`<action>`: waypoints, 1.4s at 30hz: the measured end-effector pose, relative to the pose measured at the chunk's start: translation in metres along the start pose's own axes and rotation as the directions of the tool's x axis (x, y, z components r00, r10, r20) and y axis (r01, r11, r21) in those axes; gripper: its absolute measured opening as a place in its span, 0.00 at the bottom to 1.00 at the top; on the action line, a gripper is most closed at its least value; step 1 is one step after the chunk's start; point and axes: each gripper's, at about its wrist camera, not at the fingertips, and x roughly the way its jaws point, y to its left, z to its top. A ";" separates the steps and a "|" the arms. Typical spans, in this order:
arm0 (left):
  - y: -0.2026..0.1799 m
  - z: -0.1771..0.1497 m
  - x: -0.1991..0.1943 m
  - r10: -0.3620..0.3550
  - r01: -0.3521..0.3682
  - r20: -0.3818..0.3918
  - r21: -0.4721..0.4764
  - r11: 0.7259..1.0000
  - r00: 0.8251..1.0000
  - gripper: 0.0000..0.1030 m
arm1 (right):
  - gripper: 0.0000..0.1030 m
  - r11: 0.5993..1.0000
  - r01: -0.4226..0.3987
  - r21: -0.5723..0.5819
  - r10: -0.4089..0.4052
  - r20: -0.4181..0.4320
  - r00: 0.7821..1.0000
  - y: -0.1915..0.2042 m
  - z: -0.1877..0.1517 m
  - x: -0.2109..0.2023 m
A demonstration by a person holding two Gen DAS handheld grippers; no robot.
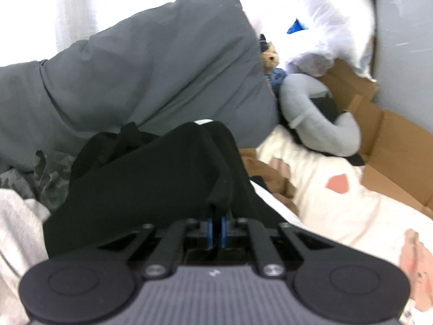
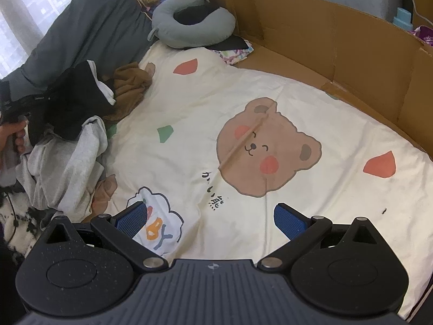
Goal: Fold clothes
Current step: 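Close the left tool on the black garment and lift it, then grasp the black garment with the right tool while the left tool holds it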
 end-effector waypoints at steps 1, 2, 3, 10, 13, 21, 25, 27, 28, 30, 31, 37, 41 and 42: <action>0.000 0.000 -0.005 -0.010 0.010 -0.002 0.000 1.000 1.000 0.05 | 0.99 1.000 -0.001 -0.001 0.001 0.001 1.000 0.001 0.001 -0.001; 0.000 -0.002 -0.013 -0.013 0.013 -0.002 0.000 1.000 1.000 0.05 | 0.99 1.000 -0.002 -0.002 0.002 0.002 1.000 0.001 0.001 -0.001; -0.001 -0.005 -0.013 -0.019 0.019 -0.003 -0.005 1.000 1.000 0.05 | 0.99 1.000 -0.003 -0.002 0.003 0.003 1.000 0.002 0.002 -0.002; -0.002 -0.031 -0.057 -0.104 0.102 -0.026 -0.041 0.994 0.994 0.05 | 0.99 1.000 -0.008 0.007 0.008 -0.011 1.000 0.003 0.004 -0.001; -0.006 -0.045 -0.075 -0.140 0.138 -0.043 -0.064 0.988 0.989 0.05 | 1.00 1.000 -0.018 0.007 0.018 -0.027 0.999 0.004 0.004 0.003; -0.014 -0.078 -0.120 -0.201 0.194 -0.057 -0.110 0.975 0.978 0.05 | 1.00 1.000 -0.024 0.012 0.024 -0.042 0.999 0.004 0.000 0.010; -0.013 -0.089 -0.134 -0.224 0.214 -0.064 -0.134 0.968 0.973 0.05 | 1.00 0.999 -0.036 0.019 0.037 -0.052 0.998 0.005 -0.001 0.013; -0.015 -0.092 -0.141 -0.237 0.228 -0.061 -0.123 0.966 0.970 0.05 | 1.00 0.999 -0.044 0.022 0.045 -0.058 0.997 0.006 -0.001 0.014; -0.017 -0.092 -0.143 -0.249 0.240 -0.063 -0.124 0.963 0.967 0.05 | 1.00 0.999 -0.046 0.022 0.048 -0.061 0.997 0.006 -0.002 0.015; -0.022 -0.094 -0.149 -0.280 0.270 -0.066 -0.124 0.955 0.958 0.05 | 1.00 0.999 -0.051 0.018 0.052 -0.065 0.997 0.008 -0.002 0.016; -0.025 -0.095 -0.152 -0.295 0.285 -0.068 -0.123 0.951 0.953 0.05 | 1.00 0.998 -0.054 0.017 0.055 -0.067 0.996 0.009 -0.003 0.016; -0.048 -0.103 -0.171 -0.373 0.364 -0.080 -0.110 0.925 0.924 0.05 | 1.00 0.994 -0.111 0.018 0.111 -0.069 0.991 0.016 -0.003 0.017; -0.060 -0.117 -0.178 -0.432 0.418 -0.121 -0.127 0.900 0.894 0.05 | 1.00 0.987 -0.157 0.022 0.158 -0.079 0.984 0.023 -0.004 0.019; -0.062 -0.122 -0.179 -0.442 0.427 -0.133 -0.131 0.895 0.887 0.05 | 1.00 0.985 -0.169 0.025 0.171 -0.084 0.982 0.026 -0.004 0.020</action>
